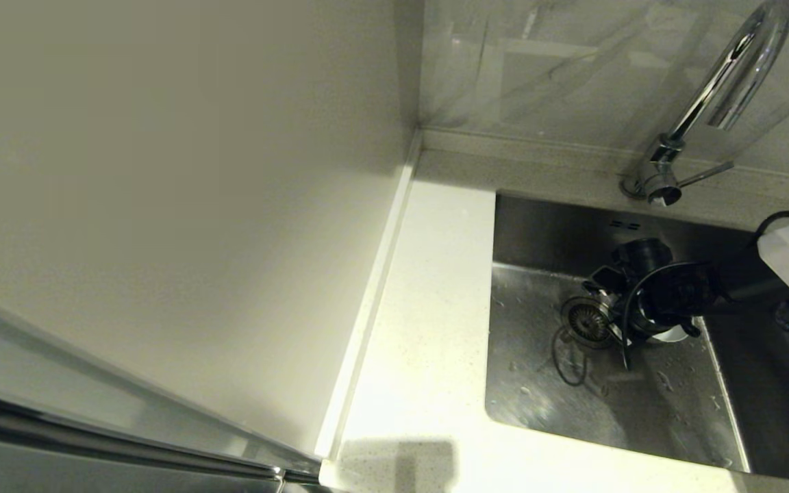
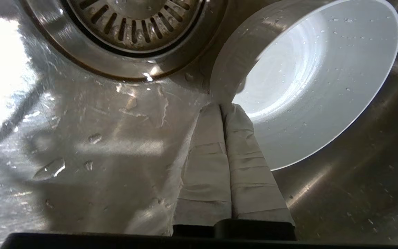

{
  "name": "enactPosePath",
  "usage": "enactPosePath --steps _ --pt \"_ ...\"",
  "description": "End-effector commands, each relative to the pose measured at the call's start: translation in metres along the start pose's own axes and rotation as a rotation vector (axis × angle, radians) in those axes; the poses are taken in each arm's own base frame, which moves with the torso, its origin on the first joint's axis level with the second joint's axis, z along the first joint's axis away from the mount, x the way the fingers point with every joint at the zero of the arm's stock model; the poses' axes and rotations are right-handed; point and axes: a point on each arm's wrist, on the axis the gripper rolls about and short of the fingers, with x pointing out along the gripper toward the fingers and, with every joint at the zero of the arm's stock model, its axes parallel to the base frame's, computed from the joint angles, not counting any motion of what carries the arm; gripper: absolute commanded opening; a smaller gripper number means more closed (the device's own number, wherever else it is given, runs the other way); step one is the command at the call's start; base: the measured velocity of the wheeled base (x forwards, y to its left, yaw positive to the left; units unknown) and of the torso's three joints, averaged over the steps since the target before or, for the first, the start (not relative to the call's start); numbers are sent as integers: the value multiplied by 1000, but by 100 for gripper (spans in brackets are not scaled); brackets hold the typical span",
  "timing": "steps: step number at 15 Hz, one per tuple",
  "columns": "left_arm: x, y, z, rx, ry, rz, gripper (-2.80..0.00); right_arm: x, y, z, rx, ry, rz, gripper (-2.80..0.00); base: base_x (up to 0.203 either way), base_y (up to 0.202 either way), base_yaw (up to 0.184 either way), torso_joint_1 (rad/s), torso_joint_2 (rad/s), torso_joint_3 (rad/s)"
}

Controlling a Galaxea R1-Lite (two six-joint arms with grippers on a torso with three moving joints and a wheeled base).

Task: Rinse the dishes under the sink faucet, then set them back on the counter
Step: Put a bowl into the sink

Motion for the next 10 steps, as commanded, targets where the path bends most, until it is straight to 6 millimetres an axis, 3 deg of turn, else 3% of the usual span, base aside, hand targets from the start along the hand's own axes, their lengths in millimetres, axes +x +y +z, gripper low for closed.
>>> enactPosePath --steps 1,10 --pt "0 0 -1 0 3 -1 -280 6 2 0 -3 8 -1 -280 0 0 0 0 0 0" --pt "0 0 -1 0 2 -1 -280 11 -6 2 17 4 -22 -280 0 0 0 0 0 0"
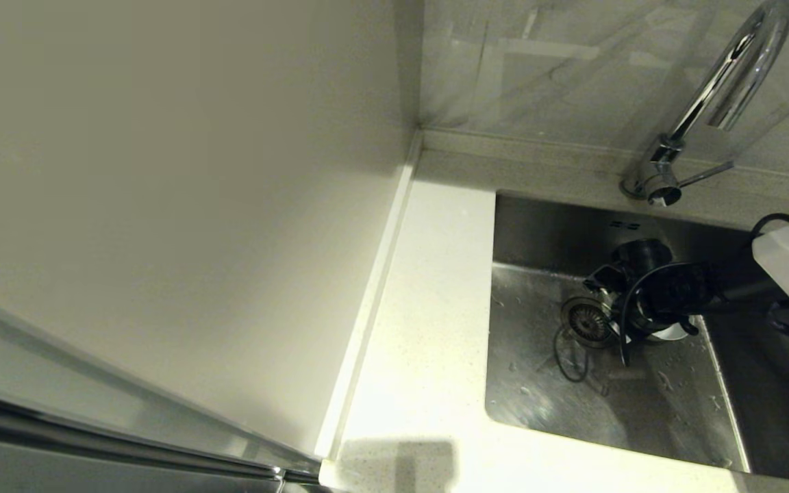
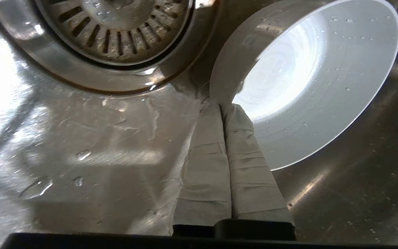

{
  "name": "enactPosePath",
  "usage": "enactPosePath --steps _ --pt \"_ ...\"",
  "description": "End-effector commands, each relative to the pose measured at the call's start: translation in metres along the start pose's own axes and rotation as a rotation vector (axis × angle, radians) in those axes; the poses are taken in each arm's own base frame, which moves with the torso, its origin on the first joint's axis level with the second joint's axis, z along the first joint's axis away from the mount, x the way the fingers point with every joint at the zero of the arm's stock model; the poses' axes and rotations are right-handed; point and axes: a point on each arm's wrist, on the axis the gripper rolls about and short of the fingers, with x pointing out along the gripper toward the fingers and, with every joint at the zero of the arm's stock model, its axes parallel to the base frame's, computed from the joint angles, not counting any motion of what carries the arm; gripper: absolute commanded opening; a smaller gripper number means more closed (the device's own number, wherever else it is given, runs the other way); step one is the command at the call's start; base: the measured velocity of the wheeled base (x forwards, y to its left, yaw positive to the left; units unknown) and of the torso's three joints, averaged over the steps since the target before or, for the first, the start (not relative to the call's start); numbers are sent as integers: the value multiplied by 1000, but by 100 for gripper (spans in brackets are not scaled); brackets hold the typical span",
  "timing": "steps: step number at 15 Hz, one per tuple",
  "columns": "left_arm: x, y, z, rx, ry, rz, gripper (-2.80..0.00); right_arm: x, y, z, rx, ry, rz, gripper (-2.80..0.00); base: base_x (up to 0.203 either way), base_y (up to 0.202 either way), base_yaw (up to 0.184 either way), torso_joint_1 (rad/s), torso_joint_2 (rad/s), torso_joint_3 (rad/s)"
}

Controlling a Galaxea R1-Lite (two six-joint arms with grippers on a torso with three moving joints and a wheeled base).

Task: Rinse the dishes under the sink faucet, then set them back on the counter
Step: Put a bowl into the sink

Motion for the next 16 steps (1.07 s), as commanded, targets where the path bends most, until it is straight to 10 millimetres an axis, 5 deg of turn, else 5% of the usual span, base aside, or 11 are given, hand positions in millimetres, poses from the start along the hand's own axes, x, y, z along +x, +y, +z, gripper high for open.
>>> enactPosePath --steps 1,4,5,12,16 --pt "0 0 -1 0 3 0 -280 1 -2 -1 1 4 -6 -280 0 0 0 0 0 0" --pt "0 0 0 0 1 0 -280 3 -5 -3 8 13 -10 -280 0 0 0 0 0 0" --pt "0 0 -1 0 2 0 -280 5 -5 -4 7 18 -9 0 0 0 0 0 0 0" --pt "0 0 -1 0 3 -1 -280 12 0 -6 1 28 -3 0 0 0 0 0 0 0" --pt "0 0 -1 0 4 -1 -280 -19 -23 6 35 -50 -49 0 0 0 0 0 0 0"
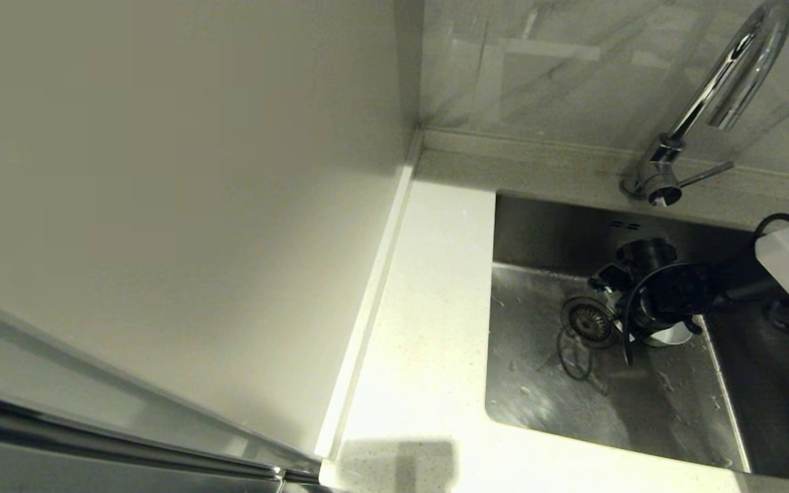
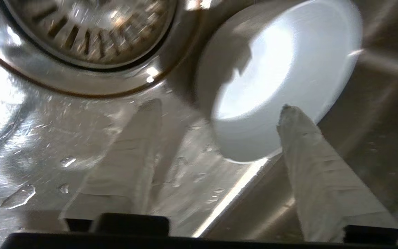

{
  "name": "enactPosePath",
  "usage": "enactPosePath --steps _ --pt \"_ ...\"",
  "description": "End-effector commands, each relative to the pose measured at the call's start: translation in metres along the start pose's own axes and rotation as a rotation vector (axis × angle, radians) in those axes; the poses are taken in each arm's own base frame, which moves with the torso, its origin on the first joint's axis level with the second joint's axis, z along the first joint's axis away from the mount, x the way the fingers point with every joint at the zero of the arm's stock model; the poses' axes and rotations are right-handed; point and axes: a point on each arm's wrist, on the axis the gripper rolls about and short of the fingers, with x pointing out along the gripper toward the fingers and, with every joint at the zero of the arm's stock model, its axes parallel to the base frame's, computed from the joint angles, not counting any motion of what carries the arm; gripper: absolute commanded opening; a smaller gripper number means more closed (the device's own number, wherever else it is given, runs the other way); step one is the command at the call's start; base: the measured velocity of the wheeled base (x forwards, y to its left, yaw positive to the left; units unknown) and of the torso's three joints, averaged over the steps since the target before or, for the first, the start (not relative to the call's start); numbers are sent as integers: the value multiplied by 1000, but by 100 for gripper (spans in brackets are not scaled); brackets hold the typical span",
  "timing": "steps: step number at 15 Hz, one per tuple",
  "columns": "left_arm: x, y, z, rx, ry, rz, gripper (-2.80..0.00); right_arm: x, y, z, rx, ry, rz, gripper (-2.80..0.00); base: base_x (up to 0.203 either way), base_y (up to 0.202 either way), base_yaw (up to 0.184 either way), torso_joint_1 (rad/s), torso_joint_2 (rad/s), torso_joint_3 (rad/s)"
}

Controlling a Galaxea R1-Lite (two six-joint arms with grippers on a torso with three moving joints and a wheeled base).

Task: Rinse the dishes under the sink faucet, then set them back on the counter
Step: Put a bowl into the sink

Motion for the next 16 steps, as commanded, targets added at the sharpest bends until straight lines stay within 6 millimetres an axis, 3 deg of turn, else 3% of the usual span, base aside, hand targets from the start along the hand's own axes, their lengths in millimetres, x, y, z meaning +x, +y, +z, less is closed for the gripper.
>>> enactPosePath --steps 1,4,7,10,13,16 --pt "0 0 -1 0 3 2 -280 -37 -26 11 33 -77 -50 0 0 0 0 0 0 0" --pt "0 0 -1 0 3 1 -280 -102 -63 13 88 -168 -125 0 0 0 0 0 0 0" --pt "0 0 -1 0 3 2 -280 -181 -99 -11 143 -200 -219 0 0 0 0 0 0 0" --pt "0 0 -1 0 3 2 -280 -248 -125 -69 178 -84 -312 0 0 0 0 0 0 0" --pt "0 0 -1 0 3 0 -280 -290 -147 -138 226 120 -403 0 0 0 0 0 0 0" --pt "0 0 -1 0 3 2 -280 -311 -150 -182 278 301 -467 0 0 0 0 0 0 0"
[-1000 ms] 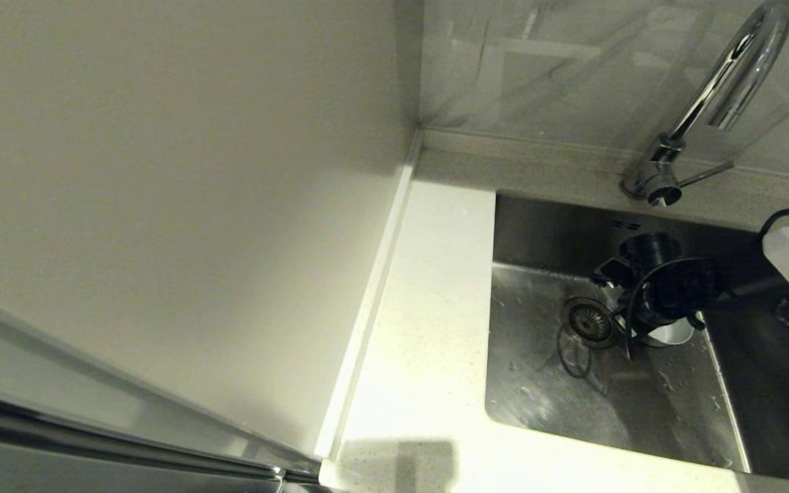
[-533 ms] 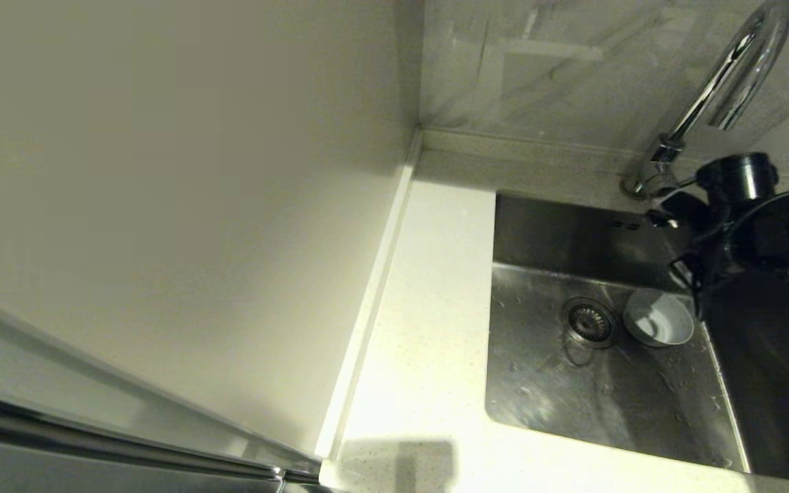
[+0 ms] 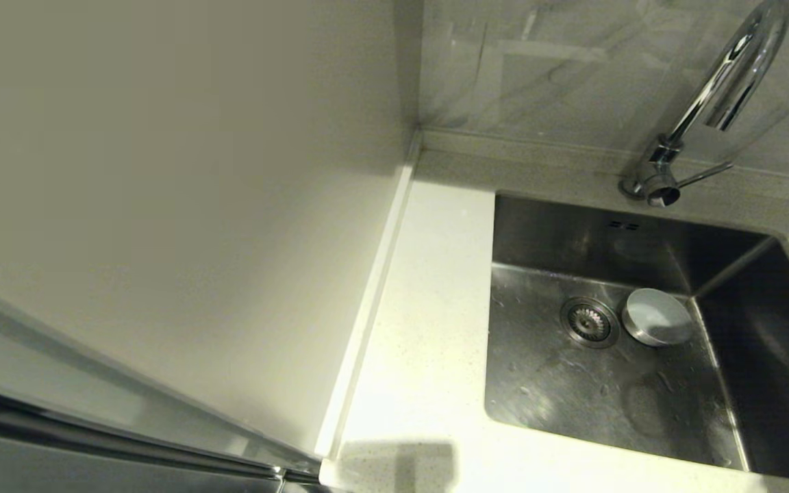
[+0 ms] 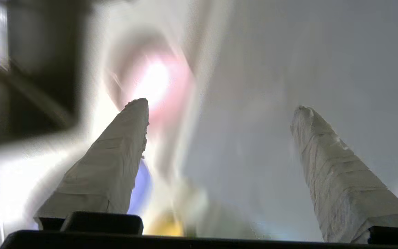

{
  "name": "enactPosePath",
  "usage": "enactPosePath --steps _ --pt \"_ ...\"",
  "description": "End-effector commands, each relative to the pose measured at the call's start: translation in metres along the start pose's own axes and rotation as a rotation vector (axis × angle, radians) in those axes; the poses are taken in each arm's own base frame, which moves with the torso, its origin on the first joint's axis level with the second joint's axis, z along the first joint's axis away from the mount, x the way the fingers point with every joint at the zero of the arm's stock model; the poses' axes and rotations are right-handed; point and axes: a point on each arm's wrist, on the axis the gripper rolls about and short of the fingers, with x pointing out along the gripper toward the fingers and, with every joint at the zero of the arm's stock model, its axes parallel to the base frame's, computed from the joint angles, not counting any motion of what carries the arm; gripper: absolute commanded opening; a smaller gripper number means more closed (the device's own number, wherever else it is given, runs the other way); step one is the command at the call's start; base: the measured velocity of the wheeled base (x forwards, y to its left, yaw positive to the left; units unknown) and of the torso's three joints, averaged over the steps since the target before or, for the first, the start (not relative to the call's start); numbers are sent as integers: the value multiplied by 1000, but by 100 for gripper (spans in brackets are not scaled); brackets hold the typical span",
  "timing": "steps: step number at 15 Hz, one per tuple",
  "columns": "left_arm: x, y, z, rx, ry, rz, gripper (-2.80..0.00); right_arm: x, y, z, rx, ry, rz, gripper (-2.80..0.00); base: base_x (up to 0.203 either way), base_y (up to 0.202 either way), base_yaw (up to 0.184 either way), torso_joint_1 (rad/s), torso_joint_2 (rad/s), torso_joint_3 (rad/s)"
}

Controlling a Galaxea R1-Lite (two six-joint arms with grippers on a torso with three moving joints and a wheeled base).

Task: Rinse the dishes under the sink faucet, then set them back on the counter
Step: Put a bowl into the sink

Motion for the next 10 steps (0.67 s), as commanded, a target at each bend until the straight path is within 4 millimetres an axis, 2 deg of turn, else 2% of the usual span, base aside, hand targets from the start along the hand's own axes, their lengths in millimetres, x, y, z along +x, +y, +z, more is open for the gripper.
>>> enactPosePath --steps 1,6,8,10 --pt "0 0 -1 0 2 -1 -280 -13 -13 -37 54 84 -58 0 0 0 0 0 0 0" --pt "0 0 -1 0 2 1 -280 12 15 -54 -33 235 -15 0 0 0 0 0 0 0" --pt "0 0 0 0 2 1 -280 10 21 -61 -125 270 52 0 0 0 0 0 0 0" --pt "0 0 -1 0 3 1 -280 10 23 -56 -245 257 132 0 0 0 0 0 0 0"
